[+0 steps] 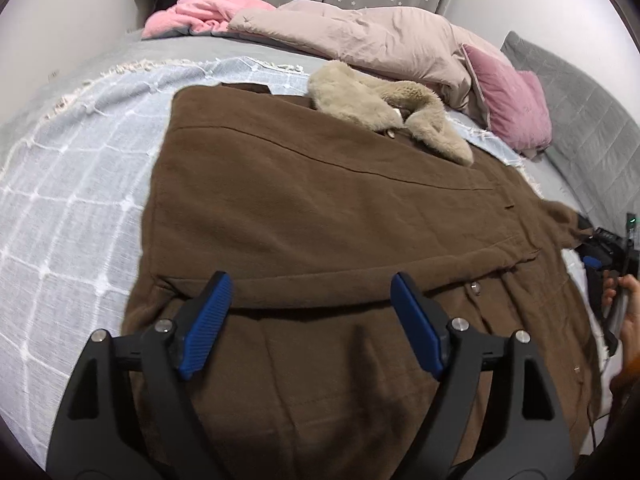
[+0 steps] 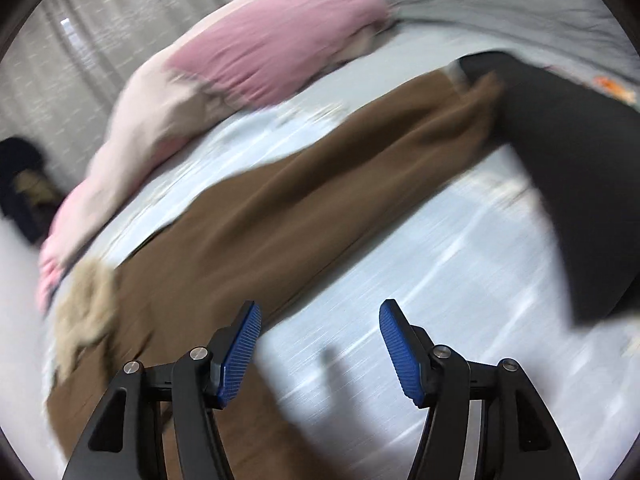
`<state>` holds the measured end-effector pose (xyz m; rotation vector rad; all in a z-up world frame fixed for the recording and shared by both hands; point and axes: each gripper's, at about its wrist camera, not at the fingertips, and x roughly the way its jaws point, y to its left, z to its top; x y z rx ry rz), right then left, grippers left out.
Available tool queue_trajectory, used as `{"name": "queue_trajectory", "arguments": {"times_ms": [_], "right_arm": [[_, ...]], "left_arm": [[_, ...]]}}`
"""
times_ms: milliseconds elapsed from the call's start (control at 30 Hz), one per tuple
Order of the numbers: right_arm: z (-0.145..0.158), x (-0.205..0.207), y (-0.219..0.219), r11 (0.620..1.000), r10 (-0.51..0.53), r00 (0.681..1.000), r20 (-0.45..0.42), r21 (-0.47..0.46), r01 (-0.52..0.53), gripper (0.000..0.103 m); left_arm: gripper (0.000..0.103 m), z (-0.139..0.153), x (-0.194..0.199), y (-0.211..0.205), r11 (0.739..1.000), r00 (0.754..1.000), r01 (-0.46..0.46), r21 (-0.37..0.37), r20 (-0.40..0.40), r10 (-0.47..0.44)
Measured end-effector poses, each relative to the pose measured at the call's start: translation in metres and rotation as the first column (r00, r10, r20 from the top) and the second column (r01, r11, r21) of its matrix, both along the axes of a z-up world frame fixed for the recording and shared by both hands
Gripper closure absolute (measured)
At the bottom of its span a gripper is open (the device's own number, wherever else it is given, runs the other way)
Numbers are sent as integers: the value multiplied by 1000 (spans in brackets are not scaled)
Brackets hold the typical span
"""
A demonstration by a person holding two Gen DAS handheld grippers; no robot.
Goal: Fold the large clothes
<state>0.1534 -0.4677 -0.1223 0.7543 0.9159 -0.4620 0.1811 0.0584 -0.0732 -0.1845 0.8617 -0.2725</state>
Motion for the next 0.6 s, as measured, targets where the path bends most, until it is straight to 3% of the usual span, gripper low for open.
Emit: {"name": "queue_trajectory", "arguments": {"times_ms": [133, 267, 433, 600], "right_arm": [[-2, 12, -64, 993, -106, 994, -8, -57, 105, 40], [-18, 34, -114, 982, -183, 983, -14, -37, 183, 40], [-46, 55, -144, 978, -206, 978, -17, 37, 206, 40], [-71, 77, -156, 971, -236, 967, -94, 11, 238, 41]], "left_arm": [[21, -4, 2, 0, 1000, 1000, -9, -17, -3, 9], [21, -5, 1, 0, 1000, 1000, -15, -20, 12, 15], [21, -5, -1, 1, 999, 999, -31, -12, 45, 32], [21, -6, -1, 1, 999, 998, -32, -7, 59, 32]]}}
